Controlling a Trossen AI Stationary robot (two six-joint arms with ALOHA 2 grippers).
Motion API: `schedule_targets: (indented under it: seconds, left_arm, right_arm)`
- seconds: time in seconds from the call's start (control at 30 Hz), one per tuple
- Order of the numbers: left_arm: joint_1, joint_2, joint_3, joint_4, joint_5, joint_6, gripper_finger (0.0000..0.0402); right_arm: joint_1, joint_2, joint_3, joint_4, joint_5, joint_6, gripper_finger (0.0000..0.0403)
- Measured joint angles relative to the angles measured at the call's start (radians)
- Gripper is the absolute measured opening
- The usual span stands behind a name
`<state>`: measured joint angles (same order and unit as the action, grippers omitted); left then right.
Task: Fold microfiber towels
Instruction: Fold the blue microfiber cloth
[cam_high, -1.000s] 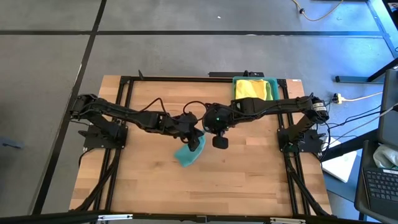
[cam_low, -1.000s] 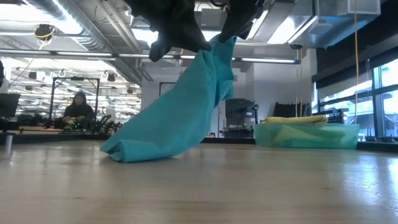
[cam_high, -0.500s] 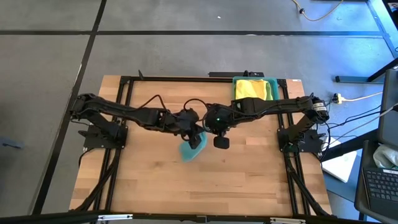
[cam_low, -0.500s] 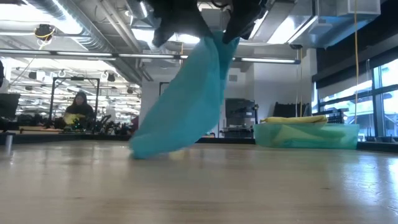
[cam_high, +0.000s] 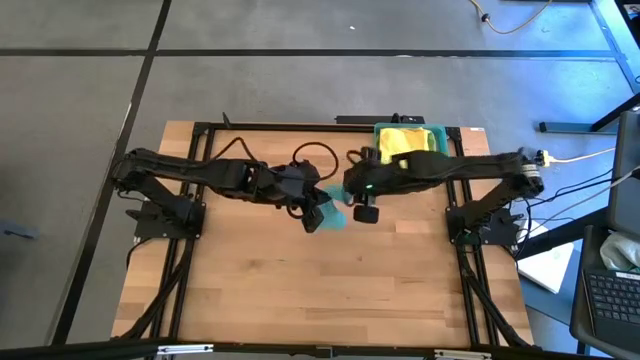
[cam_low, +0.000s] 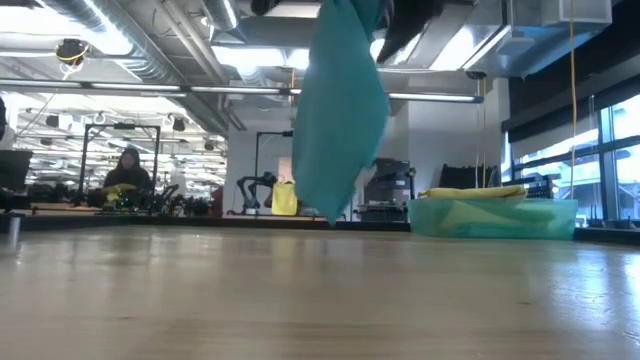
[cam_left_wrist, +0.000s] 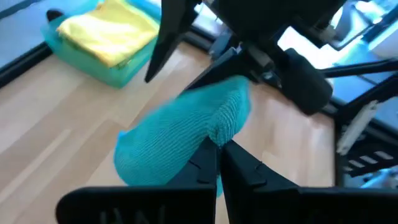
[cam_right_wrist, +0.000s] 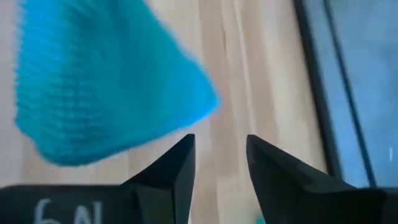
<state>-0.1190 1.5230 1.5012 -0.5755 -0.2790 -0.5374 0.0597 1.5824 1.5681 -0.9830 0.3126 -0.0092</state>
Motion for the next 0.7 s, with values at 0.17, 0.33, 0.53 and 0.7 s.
schedule_targets:
  seconds: [0.17,0.33,0.53,0.7]
  left_arm:
    - [-0.014,0.001,0.124,-0.060,-0.012,0.000,0.0000]
    - [-0.025,0.000,0.272,-0.080,-0.041,0.004,0.0000]
    - [-0.041,0.000,0.408,-0.093,-0.052,0.025,0.0000]
    - [-0.045,0.000,0.489,-0.088,-0.054,0.025,0.0000]
  right_arm:
    - [0.027,-0.140,0.000,0.168,-0.064,-0.037,0.0140]
    - [0.031,-0.268,0.001,0.235,-0.132,0.063,0.0136]
    - [0.075,-0.358,0.001,0.290,-0.126,0.136,0.0140]
    - [0.109,-0.351,0.001,0.347,-0.078,0.112,0.0149]
